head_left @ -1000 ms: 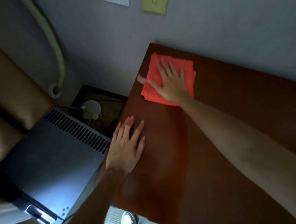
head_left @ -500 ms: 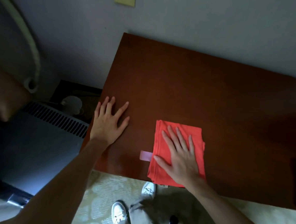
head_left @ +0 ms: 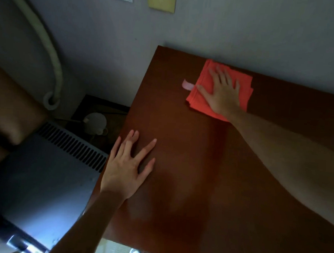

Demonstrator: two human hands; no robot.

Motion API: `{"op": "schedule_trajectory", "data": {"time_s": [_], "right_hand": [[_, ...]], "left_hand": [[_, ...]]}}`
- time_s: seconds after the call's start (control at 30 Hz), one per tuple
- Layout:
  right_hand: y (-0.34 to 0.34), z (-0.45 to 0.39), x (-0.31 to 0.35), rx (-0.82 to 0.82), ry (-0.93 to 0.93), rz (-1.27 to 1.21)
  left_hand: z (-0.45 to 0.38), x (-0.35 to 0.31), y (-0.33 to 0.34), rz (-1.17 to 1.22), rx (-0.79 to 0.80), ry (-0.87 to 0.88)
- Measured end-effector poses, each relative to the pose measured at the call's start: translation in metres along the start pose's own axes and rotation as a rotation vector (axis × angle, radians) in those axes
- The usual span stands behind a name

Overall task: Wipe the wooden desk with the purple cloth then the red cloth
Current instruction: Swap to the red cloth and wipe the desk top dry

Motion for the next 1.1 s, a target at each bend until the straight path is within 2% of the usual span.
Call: {"op": "schedule_trajectory", "data": {"time_s": [0.17,0.33,0.47,0.7,0.77,0.93,1.1], "right_hand": [[0.006,-0.052,0.010,0.011,-0.037,0.015],[0.006,-0.035,0.009,0.029,-0.066,0.011],[0.006,0.045,-0.020,0.086,-0.051,0.013],[-0.005,0.316,-0.119,0.081,-0.116,0.093],[-0.008,0.366,-0.153,0.101,-0.115,0.158],[-0.012,0.387,-0.184,0.109,-0.068,0.178],[-0.017,0.350,-0.178,0.071,-0.159,0.145]], "left_hand": [[0.000,0.002,0.001,-0.009,-0.008,-0.002],[-0.002,0.002,-0.003,-0.004,-0.019,-0.010],[-0.002,0.003,-0.004,0.004,-0.015,-0.027],[0.000,-0.006,-0.008,0.008,0.057,-0.065],[0.000,-0.010,-0.009,-0.038,0.088,-0.087],[-0.018,-0.072,-0.012,-0.083,0.059,-0.111],[-0.048,-0.157,0.024,-0.003,0.024,-0.036]]}}
Point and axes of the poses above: each hand's wrist, its own z-axis away from the middle knuckle, its own y-axis out of the palm, x = y × z, the point moved 10 cm from there along -z, towards the middle knuckle, and after that the axes turned 12 degrees about y, right-handed, at the moved point
